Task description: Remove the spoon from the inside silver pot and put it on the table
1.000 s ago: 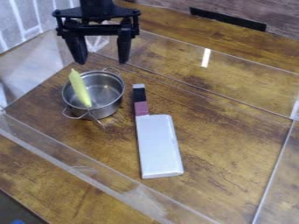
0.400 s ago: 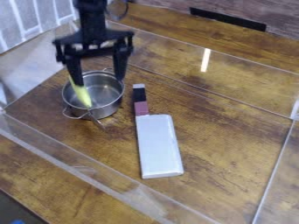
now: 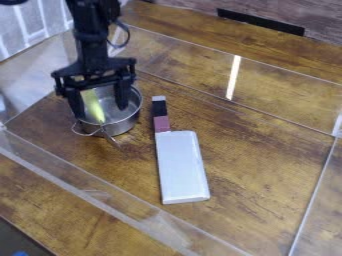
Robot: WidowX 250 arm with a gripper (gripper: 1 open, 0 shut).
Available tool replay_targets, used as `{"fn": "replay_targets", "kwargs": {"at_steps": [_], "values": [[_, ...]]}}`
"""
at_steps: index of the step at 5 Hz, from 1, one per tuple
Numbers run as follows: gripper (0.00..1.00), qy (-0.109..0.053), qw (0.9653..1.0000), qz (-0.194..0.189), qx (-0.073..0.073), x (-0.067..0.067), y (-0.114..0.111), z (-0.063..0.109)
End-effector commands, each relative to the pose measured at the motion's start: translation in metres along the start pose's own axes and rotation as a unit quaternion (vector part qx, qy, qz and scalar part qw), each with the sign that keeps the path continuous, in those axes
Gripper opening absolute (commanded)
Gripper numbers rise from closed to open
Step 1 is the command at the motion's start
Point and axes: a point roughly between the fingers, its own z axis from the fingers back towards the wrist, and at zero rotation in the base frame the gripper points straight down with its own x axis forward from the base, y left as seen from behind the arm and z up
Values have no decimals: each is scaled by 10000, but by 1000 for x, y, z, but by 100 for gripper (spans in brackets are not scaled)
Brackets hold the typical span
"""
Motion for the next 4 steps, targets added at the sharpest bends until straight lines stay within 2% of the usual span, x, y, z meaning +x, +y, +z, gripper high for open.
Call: {"fn": "replay_targets", "kwargs": {"at_steps": [1,2,3,4], "values": [[100,-176,9995,209,-155,17,-5,10],[100,-95,9996,246,-132,33,-4,1],[0,-6,9997,219,-103,48,-3,-5],[0,79,9998,151,-74,49,-2,-1]]}}
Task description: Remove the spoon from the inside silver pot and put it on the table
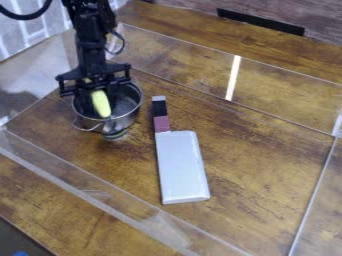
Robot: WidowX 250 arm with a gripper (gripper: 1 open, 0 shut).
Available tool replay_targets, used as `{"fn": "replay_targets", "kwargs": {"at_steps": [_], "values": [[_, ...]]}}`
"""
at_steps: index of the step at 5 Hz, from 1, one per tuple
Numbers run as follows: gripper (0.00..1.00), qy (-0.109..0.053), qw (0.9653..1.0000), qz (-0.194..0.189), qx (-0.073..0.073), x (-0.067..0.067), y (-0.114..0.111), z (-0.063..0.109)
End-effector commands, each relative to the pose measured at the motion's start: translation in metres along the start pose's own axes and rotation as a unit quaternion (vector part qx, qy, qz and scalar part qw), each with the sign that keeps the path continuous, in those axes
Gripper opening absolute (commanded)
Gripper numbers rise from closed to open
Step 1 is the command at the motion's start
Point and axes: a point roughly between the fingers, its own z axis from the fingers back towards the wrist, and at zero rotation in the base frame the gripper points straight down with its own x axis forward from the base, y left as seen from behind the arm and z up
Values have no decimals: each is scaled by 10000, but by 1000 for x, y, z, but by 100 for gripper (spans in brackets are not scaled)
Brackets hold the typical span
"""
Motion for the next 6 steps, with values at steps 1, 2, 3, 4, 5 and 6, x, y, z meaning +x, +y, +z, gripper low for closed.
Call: {"fn": "replay_targets", "kwargs": {"at_steps": [1,2,3,4,5,6], "values": [[0,-75,9998,70,-152,12,2,25],[0,142,9993,321,-138,11,10,22],[0,380,9975,586,-105,9,16,16],[0,592,9925,1065,-61,16,25,13],[0,733,9865,1464,-22,21,32,12],[0,809,9860,1461,41,11,36,10]]}}
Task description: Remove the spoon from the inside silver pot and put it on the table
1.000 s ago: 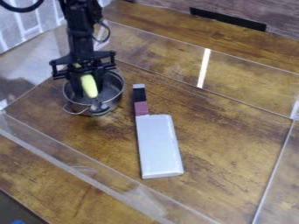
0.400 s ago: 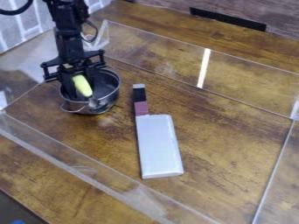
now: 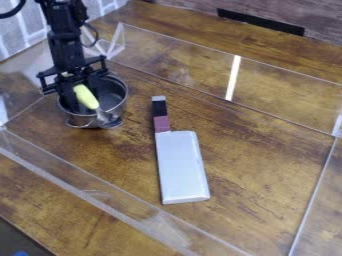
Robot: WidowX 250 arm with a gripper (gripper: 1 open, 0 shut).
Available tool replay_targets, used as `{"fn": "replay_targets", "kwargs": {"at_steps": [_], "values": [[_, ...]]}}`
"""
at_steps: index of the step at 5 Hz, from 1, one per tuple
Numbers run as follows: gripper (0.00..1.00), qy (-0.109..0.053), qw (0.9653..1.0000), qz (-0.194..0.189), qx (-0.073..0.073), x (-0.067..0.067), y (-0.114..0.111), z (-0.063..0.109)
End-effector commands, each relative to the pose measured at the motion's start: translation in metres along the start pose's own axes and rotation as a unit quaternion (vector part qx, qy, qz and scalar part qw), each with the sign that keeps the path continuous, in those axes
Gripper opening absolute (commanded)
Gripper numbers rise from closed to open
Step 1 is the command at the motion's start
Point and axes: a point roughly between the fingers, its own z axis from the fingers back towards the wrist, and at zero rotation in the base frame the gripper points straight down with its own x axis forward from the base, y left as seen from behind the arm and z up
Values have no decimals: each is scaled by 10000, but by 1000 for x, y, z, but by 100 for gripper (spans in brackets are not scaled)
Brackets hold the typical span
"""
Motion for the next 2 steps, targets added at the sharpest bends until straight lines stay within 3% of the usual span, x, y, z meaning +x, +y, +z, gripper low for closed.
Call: {"fn": "replay_targets", "kwargs": {"at_steps": [1,2], "values": [[0,-134,9998,20,-108,-5,10,13],[0,-135,9998,-160,-44,-21,8,10]]}}
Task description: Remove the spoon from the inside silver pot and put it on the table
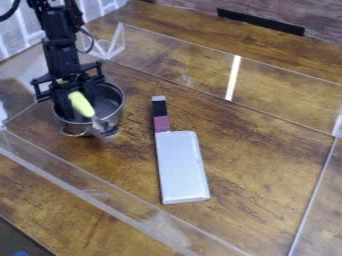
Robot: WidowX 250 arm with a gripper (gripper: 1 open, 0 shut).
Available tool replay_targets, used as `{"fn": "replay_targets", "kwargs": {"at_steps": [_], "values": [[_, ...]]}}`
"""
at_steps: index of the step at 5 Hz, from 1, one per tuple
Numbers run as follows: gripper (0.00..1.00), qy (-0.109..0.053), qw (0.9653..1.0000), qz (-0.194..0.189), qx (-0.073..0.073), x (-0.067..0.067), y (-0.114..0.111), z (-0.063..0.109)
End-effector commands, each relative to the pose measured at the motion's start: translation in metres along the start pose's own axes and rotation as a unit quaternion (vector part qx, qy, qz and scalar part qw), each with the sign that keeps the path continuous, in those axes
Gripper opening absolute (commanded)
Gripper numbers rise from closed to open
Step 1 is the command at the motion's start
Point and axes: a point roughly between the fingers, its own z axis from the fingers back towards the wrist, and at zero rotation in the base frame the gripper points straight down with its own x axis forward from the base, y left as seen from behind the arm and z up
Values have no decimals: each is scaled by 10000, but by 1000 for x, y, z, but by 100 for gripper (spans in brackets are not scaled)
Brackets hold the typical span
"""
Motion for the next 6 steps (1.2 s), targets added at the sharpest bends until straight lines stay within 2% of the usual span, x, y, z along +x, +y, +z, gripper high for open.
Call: {"fn": "replay_targets", "kwargs": {"at_steps": [1,2,4,6], "values": [[0,-150,9994,-294,-69,-21,-7,13],[0,-15,9995,255,-194,-19,-7,17],[0,74,9997,162,-174,-10,-21,15],[0,148,9992,311,-199,-3,-23,21]]}}
